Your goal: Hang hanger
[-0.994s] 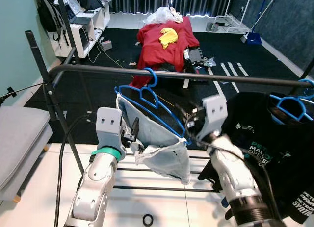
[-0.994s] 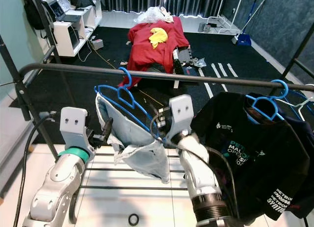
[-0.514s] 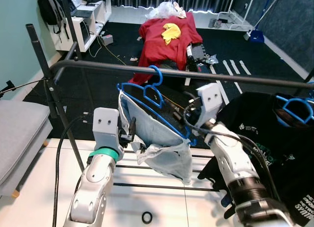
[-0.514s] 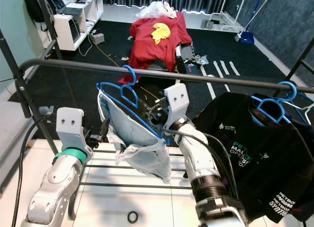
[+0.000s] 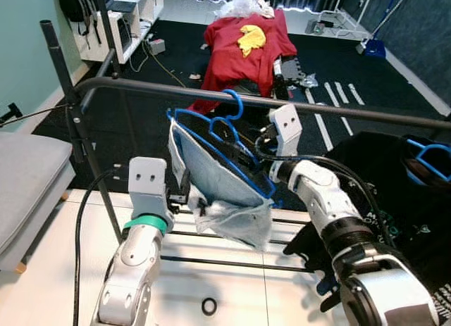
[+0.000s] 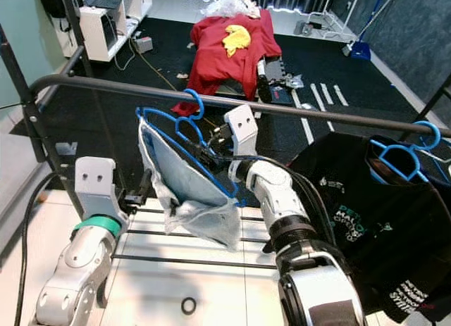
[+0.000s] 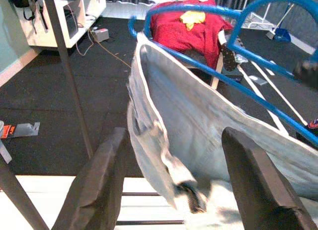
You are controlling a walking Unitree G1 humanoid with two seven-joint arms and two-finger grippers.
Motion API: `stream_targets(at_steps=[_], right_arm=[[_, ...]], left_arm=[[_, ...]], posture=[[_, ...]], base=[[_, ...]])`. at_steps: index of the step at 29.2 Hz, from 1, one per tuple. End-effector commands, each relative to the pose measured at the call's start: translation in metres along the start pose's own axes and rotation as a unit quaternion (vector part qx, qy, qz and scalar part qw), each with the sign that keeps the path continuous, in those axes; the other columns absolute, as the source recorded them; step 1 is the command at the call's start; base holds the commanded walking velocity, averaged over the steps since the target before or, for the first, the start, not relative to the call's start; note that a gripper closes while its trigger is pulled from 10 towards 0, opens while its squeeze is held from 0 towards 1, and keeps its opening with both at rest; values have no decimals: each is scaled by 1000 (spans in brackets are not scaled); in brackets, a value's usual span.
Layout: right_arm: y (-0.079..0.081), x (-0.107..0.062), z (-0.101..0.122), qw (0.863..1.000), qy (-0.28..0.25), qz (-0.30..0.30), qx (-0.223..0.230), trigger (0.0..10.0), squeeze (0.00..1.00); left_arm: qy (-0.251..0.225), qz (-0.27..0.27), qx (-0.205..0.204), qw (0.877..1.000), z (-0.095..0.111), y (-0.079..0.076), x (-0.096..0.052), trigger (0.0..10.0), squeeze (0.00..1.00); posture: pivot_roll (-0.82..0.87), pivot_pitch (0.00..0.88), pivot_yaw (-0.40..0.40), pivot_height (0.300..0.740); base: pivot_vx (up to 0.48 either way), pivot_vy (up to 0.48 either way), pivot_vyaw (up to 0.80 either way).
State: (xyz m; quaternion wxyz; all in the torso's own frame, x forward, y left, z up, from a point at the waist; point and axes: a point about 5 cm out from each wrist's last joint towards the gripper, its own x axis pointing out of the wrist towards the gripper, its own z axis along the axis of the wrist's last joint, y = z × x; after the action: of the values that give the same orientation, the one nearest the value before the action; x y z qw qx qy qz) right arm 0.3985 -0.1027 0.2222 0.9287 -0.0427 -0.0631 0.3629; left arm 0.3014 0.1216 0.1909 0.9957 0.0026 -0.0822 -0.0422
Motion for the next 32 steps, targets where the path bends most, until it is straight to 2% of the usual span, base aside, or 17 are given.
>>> stream_targets(at_steps=[1,6,16,21,32], right_arm=[[2,1,-4,1000,10,13,-4,0,0],[3,0,-7,999,17,32,-6,0,0],[-3,-2,-3,1000,4,20,-19,0,0],[-6,-2,6,999,-23,11,-36,0,0],[-6,-8,25,995,-94,-4,-35,0,0]], left_arm=[[8,0,2,1000,-2,-1,-2,10000,0],[6,-2,2,1000,-2,-3,-1,10000,0],[5,-5,1,1000,-2,-4,1,10000,0],[6,-7,1,1000,-2,-5,1,10000,0],[10,-19,-2,1000,-3,-9,3,10000,0]], posture=[[33,124,-37,740],[30,119,-35,740],[21,114,-29,740],[16,117,-23,740],[-12,125,-4,740]], base=[[0,0,0],[0,0,0],[0,0,0],[0,0,0],[0,0,0]])
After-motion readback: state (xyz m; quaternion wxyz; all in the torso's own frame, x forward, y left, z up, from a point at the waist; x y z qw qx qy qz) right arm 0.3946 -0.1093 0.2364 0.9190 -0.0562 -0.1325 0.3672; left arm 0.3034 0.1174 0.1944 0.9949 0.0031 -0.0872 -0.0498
